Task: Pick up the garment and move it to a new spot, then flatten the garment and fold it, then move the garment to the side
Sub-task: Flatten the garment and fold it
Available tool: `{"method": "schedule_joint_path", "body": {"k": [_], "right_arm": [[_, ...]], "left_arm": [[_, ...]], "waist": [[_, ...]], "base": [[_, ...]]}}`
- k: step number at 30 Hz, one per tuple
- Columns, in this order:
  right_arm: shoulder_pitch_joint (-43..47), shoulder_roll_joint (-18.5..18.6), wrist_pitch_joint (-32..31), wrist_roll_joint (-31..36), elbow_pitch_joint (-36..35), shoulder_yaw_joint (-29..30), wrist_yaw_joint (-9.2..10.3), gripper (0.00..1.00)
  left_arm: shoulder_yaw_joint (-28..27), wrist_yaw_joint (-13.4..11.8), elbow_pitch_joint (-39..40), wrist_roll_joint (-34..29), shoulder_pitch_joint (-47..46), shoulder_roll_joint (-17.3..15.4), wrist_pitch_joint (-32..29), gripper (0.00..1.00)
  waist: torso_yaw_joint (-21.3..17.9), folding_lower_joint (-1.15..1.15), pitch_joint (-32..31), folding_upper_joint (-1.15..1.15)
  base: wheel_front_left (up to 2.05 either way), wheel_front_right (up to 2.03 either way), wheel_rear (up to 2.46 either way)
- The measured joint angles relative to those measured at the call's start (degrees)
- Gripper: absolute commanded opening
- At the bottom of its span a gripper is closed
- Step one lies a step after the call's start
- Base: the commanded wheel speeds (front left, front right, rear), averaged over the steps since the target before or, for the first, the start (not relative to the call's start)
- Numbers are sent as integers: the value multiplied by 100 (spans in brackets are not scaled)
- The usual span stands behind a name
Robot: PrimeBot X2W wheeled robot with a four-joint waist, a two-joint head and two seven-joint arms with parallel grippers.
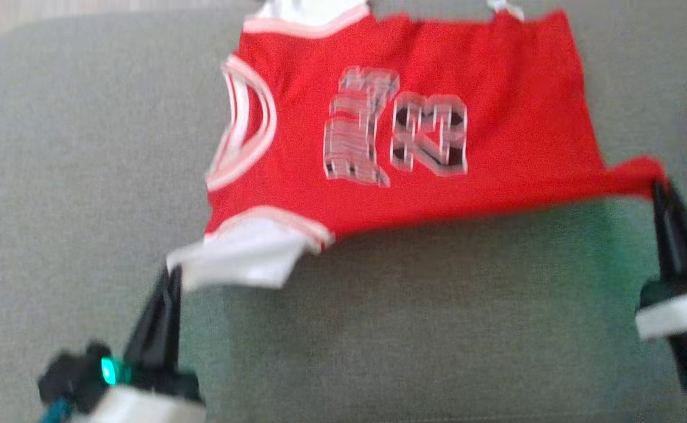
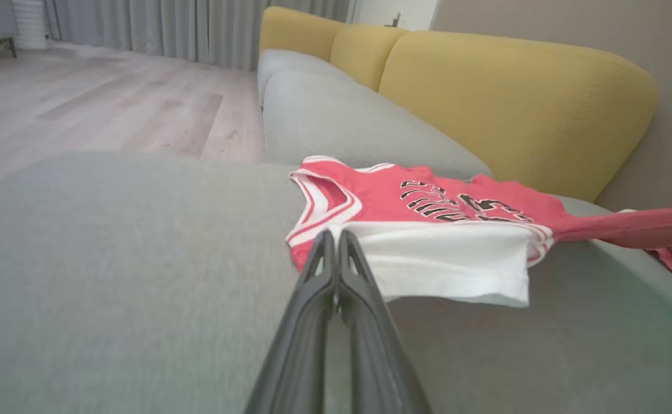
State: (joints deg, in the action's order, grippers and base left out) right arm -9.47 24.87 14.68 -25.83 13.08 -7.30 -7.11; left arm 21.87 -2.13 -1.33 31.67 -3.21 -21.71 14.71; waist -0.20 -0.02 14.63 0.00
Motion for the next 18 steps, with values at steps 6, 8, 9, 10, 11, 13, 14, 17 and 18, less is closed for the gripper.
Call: {"method": "schedule_joint_path", "body": {"k": [6, 8, 9, 10, 11, 13, 14, 17, 18], "right_arm": [[961, -152, 0, 164, -419, 172, 0, 0], [918, -227, 0, 171, -436, 194, 0, 0], [871, -255, 0, 170, -396, 193, 0, 0], [814, -268, 0, 168, -319, 194, 0, 0], [730, -267, 0, 166, -198, 192, 0, 0], [497, -261, -1, 153, 32, 177, 0, 0], [355, -263, -1, 137, 134, 144, 0, 0], [-132, -249, -1, 102, 470, -27, 0, 0], [-293, -236, -1, 78, 579, -89, 0, 0]], "left_arm": [[33, -289, 827, 125, 1094, -126, -240, 0], [34, -344, 893, 162, 962, -125, -359, 0], [35, -342, 892, 165, 847, -120, -419, 0], [34, -342, 879, 188, 697, -96, -477, 0], [35, -342, 824, 234, 520, -55, -542, 0], [41, -339, 626, 283, 76, 60, -672, 0], [44, -338, 506, 326, -172, 130, -745, 0], [53, -288, 130, 399, -913, 286, -1011, 0], [66, -257, -3, 441, -1149, 321, -1117, 0]], "waist": [[-80, 0, -346, 0], [-103, 2, -298, 0], [-114, 2, -265, 0], [-123, 1, -225, 0], [-131, 1, -182, 0], [-146, 2, -82, 0], [-157, 3, -31, 0], [-206, 3, 133, 0], [-222, 3, 196, 0]], "base": [[0, 0, 0], [0, 0, 0], [0, 0, 0], [0, 0, 0], [0, 0, 0], [0, 0, 0], [0, 0, 0], [0, 0, 0], [0, 0, 0]]}}
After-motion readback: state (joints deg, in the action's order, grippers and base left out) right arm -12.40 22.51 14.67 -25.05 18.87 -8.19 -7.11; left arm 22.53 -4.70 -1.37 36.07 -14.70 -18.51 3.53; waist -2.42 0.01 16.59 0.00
